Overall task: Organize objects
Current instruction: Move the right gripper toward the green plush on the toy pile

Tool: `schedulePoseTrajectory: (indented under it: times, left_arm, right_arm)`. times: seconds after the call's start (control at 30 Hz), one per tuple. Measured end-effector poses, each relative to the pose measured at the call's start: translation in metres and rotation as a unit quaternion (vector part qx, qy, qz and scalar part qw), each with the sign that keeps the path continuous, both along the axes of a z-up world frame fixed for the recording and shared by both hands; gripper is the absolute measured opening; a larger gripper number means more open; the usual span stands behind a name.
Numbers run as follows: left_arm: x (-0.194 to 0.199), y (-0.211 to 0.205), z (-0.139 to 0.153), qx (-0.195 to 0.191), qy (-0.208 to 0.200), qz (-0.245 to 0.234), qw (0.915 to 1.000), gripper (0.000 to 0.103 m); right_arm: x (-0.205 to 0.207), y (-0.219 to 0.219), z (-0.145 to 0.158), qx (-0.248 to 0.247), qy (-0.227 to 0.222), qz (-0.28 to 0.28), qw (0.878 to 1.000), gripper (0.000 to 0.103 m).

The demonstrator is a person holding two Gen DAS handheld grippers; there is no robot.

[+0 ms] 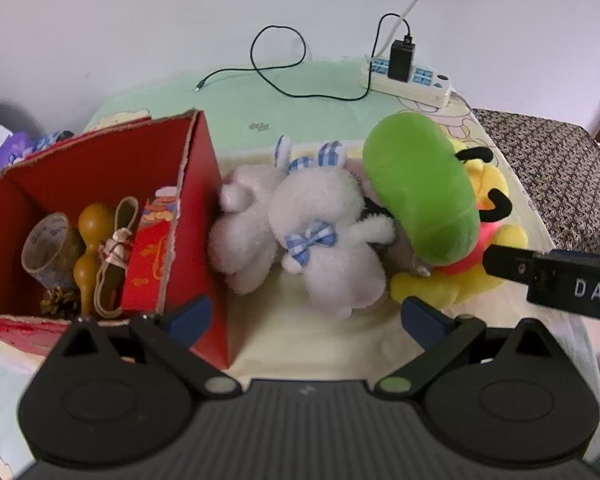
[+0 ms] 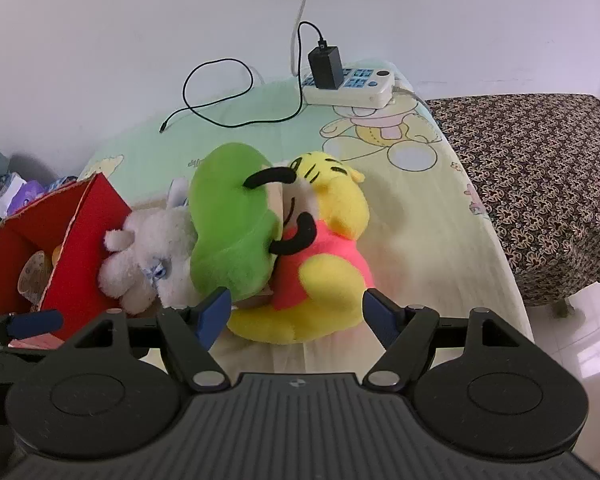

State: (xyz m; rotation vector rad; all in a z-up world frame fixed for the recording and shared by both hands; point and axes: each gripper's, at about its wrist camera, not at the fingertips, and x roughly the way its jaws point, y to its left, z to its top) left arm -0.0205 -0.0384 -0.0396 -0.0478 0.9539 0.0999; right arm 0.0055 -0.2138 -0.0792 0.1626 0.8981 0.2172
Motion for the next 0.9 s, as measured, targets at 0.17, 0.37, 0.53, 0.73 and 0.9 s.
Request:
schedulePoseTrajectory:
  times: [0.17, 0.37, 0.53, 0.73, 0.9]
  left_arm:
    - [-0.001, 0.0, -0.007, 0.003, 0.01, 0.005, 0.9999, 0.101]
    - [-0.001, -0.001, -0.012, 0.001, 0.01, 0.004, 0.9999, 0.101]
    - [0.0, -0.003, -0.021, -0.005, 0.017, 0.001, 0.9998, 0.101]
    - [0.002, -0.006, -0.032, -0.006, 0.027, 0.004, 0.9996, 0.101]
    - [0.002, -0.012, -0.033, 0.009, 0.026, 0.0, 0.9996, 0.101]
  right_arm:
    - [0.0, 0.001, -0.004, -0.005, -0.001, -0.003, 1.0, 0.075]
    - [-0.002, 0.007, -0.009, -0.011, 0.001, 0.0, 1.0, 0.075]
    - [-0.004, 0.007, -0.013, -0.009, 0.0, 0.001, 1.0, 0.075]
    - [-0.004, 0.005, -0.021, -0.014, 0.002, 0.004, 1.0, 0.075]
    - [-0.004, 0.005, -0.024, -0.014, 0.003, 0.007, 1.0, 0.075]
